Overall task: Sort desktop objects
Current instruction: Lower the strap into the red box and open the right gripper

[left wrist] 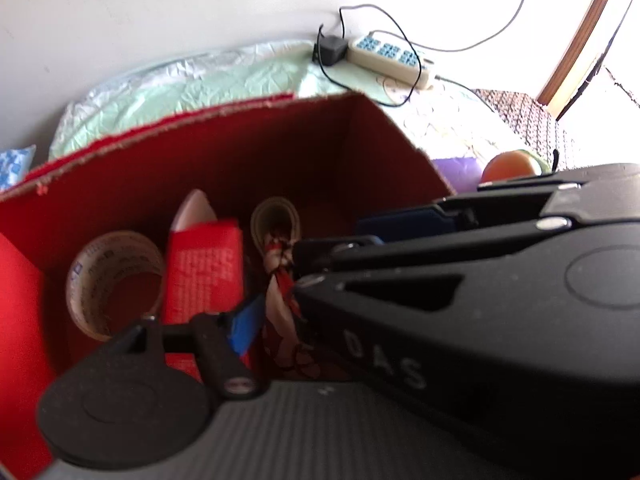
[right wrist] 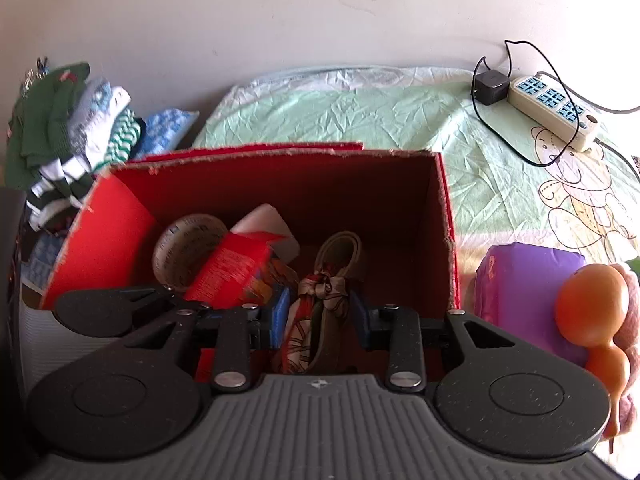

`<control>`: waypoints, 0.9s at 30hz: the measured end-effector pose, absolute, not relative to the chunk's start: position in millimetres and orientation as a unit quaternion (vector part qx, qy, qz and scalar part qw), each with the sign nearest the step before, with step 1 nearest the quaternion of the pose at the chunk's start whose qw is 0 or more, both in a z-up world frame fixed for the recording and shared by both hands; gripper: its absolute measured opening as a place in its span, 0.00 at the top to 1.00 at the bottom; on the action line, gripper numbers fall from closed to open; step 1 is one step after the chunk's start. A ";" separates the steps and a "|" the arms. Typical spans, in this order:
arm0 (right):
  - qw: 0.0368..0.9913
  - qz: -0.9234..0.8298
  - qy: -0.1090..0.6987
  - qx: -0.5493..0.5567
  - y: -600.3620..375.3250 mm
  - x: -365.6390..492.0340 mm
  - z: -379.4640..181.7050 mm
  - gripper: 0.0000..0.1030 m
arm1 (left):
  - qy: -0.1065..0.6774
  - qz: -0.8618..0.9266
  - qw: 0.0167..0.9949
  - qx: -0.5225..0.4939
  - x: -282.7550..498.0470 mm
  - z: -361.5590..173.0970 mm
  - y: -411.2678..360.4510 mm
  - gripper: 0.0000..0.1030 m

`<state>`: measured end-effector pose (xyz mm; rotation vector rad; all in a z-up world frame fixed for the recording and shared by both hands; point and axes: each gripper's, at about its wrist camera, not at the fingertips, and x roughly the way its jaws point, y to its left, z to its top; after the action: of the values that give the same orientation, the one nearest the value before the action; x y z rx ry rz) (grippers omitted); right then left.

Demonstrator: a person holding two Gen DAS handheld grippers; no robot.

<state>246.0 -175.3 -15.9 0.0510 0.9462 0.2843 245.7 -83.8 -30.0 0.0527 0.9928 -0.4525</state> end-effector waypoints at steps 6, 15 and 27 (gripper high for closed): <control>0.887 0.141 0.436 0.056 -185.1 230.5 -6.1 0.64 | 0.449 -0.188 0.873 0.038 231.4 -16.7 -84.1 0.20; 0.892 0.145 0.421 0.078 -192.9 210.0 -2.0 0.59 | 0.428 -0.139 0.892 0.042 210.3 -6.3 -76.2 0.06; 0.908 0.191 0.355 0.114 -205.8 160.0 22.5 0.44 | 0.388 -0.067 0.919 0.020 172.5 15.0 -39.9 0.00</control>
<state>160.0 -205.8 22.5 0.2356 0.7327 0.3935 172.5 -39.9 15.0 0.0410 0.7984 -0.1380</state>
